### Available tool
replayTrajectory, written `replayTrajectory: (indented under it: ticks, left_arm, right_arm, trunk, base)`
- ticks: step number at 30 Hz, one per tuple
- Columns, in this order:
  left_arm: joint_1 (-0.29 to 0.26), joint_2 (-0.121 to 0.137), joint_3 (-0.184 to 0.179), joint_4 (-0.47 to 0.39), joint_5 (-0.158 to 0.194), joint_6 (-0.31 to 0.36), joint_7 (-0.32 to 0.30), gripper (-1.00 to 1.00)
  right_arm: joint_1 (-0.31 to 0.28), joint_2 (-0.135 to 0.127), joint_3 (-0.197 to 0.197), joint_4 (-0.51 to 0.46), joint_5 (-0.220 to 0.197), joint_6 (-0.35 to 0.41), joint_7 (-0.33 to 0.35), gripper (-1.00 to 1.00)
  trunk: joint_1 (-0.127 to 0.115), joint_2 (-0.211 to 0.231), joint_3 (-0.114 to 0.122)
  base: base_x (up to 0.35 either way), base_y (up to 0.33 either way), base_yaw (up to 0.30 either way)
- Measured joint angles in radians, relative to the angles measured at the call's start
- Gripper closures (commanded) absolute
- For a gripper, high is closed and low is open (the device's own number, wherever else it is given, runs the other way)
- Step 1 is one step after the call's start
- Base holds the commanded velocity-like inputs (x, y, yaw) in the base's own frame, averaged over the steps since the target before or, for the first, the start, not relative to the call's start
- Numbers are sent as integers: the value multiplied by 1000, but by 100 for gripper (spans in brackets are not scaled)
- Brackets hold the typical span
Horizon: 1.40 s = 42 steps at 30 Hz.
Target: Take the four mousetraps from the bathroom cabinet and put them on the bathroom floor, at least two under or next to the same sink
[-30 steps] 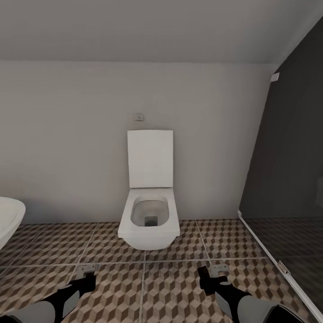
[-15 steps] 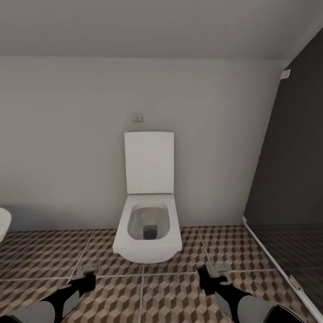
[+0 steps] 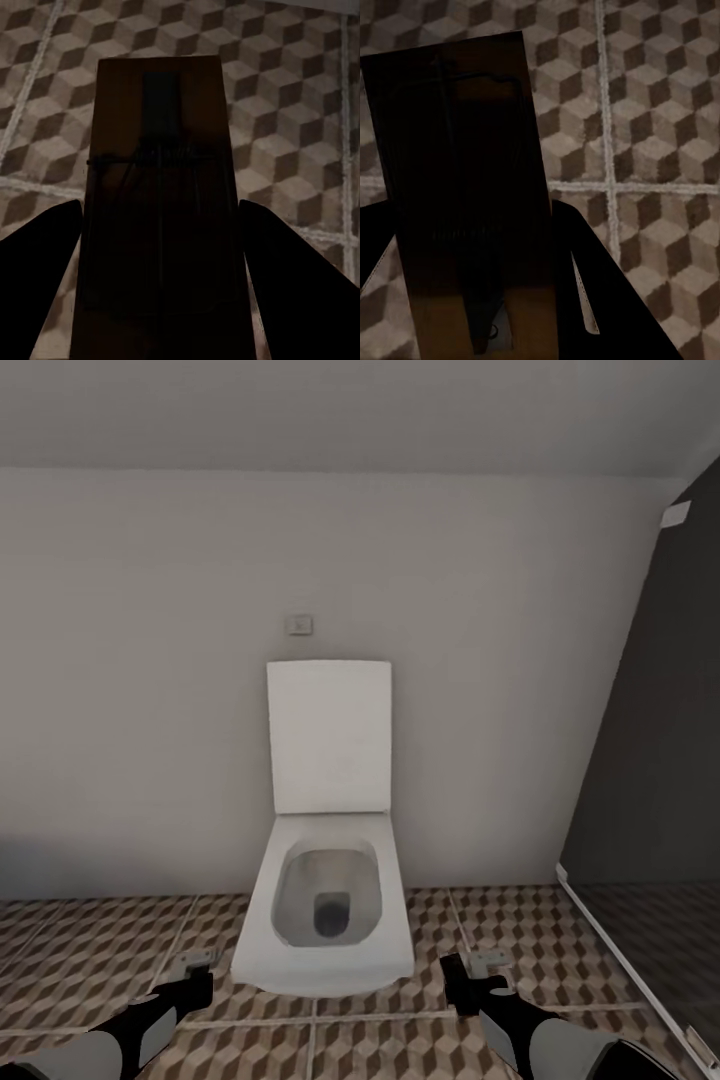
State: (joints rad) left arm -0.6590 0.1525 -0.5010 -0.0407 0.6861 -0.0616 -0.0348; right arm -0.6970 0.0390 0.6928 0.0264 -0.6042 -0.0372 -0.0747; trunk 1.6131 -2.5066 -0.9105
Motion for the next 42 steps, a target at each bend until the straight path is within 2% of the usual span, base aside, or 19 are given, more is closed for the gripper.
replayTrajectory:
  ticks: [9,21,37,42]
  left_arm:
    - [0,1,0,0,0,0,-1,100]
    - [0,0,1,0,2,3,0,100]
    - [0,-1,3,1,4,6,5,100]
    - [0,-2,3,1,4,8,6,100]
  right_arm:
    - [0,0,0,0,0,0,0,100]
    - [0,0,0,0,0,0,0,100]
    - [0,-3,-1,0,-2,8,-3,100]
    - [0,-6,-3,0,-3,20,-32,100]
  trunk:
    - [0,0,0]
    - [1,0,0]
    - [1,0,0]
    - [1,0,0]
  base:
    - [169,1,0]
    - [11,143,0]
    - [0,10,0]
    - [0,0,0]
